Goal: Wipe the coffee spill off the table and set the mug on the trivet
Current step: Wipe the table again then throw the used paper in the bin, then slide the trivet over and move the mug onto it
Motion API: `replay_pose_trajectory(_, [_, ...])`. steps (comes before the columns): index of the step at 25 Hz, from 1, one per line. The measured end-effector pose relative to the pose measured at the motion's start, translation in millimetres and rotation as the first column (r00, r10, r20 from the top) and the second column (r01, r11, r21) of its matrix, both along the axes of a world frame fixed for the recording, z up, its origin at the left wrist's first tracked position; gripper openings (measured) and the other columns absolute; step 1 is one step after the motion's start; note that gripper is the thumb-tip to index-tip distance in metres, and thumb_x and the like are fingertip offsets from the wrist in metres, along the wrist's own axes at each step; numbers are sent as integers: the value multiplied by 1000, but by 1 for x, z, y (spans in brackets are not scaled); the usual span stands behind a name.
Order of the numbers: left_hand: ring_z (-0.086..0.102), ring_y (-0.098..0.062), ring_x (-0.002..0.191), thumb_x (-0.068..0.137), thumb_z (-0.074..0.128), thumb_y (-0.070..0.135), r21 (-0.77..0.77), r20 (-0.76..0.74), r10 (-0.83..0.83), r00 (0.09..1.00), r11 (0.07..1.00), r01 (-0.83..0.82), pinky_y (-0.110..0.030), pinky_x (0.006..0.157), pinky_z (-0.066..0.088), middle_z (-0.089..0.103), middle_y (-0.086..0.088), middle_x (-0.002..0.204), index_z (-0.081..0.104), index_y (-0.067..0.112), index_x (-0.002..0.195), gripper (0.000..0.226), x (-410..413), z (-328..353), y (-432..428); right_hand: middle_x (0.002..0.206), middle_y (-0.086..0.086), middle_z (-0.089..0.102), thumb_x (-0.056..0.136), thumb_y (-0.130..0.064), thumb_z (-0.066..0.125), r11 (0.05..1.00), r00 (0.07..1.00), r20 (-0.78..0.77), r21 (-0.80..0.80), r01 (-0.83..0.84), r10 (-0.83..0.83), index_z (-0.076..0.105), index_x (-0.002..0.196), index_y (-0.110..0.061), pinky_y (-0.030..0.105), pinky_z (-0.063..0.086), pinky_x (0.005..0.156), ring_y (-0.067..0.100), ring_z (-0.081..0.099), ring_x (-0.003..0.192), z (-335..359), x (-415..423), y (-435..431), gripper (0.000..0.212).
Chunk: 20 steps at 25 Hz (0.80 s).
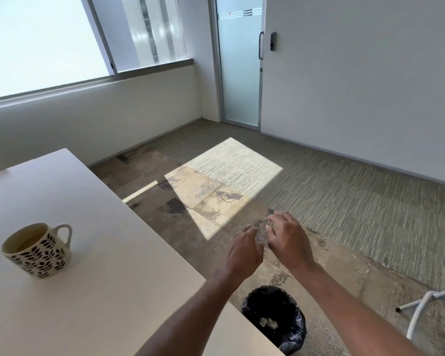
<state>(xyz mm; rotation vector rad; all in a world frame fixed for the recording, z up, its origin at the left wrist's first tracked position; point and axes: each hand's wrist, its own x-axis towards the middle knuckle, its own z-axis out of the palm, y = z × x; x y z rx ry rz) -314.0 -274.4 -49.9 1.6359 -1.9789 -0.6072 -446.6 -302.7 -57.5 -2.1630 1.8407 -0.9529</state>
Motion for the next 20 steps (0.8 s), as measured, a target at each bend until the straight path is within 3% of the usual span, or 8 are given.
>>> replay_pose_trajectory(2, [39, -31, 140, 97, 54, 17, -18, -14, 54, 998, 998, -54, -34, 114, 31, 45, -21, 148, 44, 1, 143, 49, 13, 6, 5, 122, 21, 63, 91, -21, 63, 1000, 998, -48, -9, -29, 29, 63, 119, -1, 38, 50, 98, 32, 56, 119, 4, 17, 2, 34])
replay_pose_trajectory(5, [23, -30, 148, 99, 51, 25, -91, 37, 138, 990, 987, -134, -40, 121, 24, 31, -19, 157, 33, 6, 150, 57, 36, 11, 14, 131, 25, 58, 93, -30, 61, 998, 994, -88, -34, -60, 57, 61, 122, -1, 44, 40, 110, 37, 47, 131, 13, 40, 8, 41])
replay_pose_trajectory(13, [18, -28, 151, 101, 45, 27, -285, 117, 310, 944, 921, -267, -38, 122, 20, 26, -14, 161, 30, 11, 152, 56, 99, 35, 60, 149, 17, 44, 100, -39, 39, 966, 959, -192, -112, -231, 207, 50, 138, -10, 45, 25, 119, 31, 26, 146, 44, 109, 39, 49])
replay_pose_trajectory(20, [19, -24, 151, 103, 41, 30, -345, 131, 443, 887, 859, -379, -35, 123, 17, 27, -12, 161, 30, 11, 152, 54, 158, 46, 113, 148, 16, 47, 100, -34, 43, 917, 917, -197, -134, -376, 347, 50, 138, -9, 45, 21, 118, 31, 28, 145, 60, 175, 77, 46])
